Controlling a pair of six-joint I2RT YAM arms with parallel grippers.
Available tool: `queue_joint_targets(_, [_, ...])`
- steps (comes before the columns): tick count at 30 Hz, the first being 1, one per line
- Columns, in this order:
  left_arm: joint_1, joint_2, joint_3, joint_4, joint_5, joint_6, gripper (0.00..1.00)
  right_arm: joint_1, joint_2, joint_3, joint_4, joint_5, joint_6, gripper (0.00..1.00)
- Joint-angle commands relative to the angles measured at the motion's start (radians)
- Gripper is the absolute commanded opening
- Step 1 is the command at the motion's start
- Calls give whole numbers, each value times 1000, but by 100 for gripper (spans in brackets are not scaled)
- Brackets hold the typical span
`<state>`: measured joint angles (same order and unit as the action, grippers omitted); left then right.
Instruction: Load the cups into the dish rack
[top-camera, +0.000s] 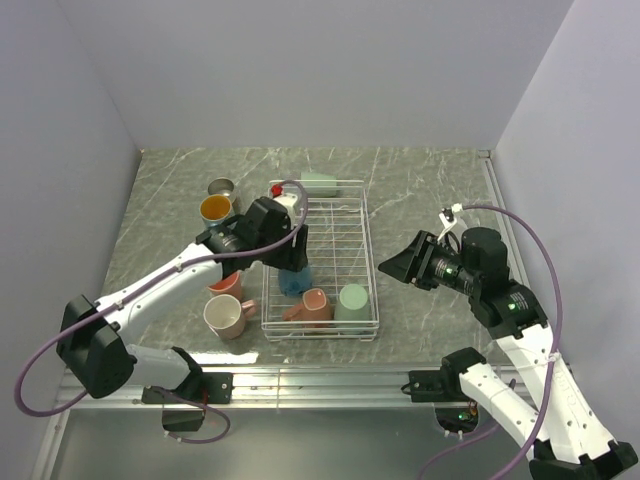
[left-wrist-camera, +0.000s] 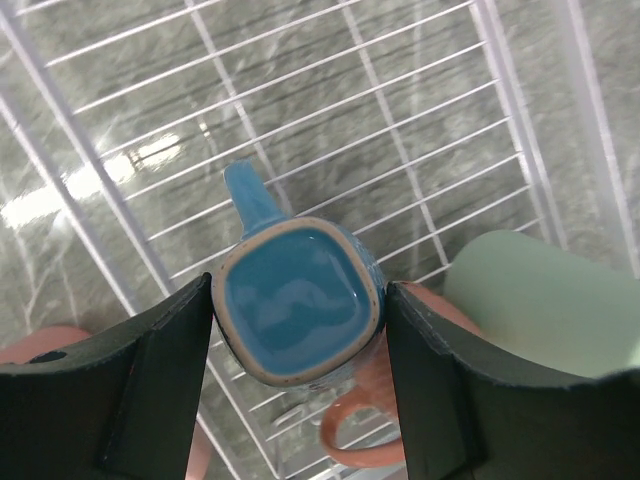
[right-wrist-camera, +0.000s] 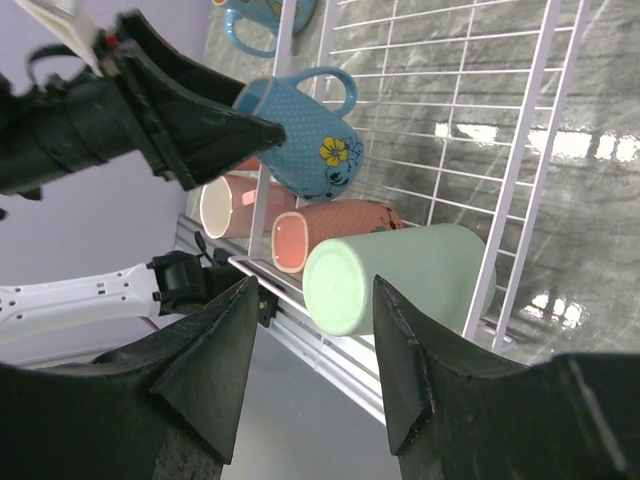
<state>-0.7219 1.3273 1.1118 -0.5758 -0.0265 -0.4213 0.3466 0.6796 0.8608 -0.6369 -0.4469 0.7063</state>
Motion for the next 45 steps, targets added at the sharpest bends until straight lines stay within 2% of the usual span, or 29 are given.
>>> queue_joint_targets(1, [-5, -74, -39, 102, -72, -20, 0, -4, -6, -12, 59, -24, 7, 56])
queue_joint_targets(7, [-7, -63, -38, 67, -138, 3, 0, -4, 5, -20, 72, -30, 13, 56])
queue_joint_targets(16, [-10, -105, -108, 11, -12, -2, 0, -4, -2, -31, 78, -23, 12, 55])
queue_joint_targets(23, [-34, -184, -165, -9, 25, -63, 1, -4, -9, -46, 91, -30, 18, 55])
queue_joint_targets(30, [-63, -215, -182, -36, 63, -88, 32, -4, -12, -49, 89, -30, 7, 55])
queue_joint_targets(35, [-73, -234, -165, -64, 51, -96, 50, -4, -29, -62, 85, -29, 4, 55])
queue_joint_targets(38, [-73, -237, -136, -88, 46, -93, 60, -4, -46, -74, 72, -24, -1, 55])
queue_joint_targets(42, [-76, -237, -74, -117, 30, -86, 78, -4, -80, -86, 56, -13, -8, 55])
queue_joint_targets(44, [-74, -231, -52, -128, 30, -76, 81, -4, -97, -92, 39, -6, -13, 55])
queue_joint_targets(45, [-74, -226, -28, -140, 30, -76, 90, -6, -109, -95, 36, -4, -16, 55])
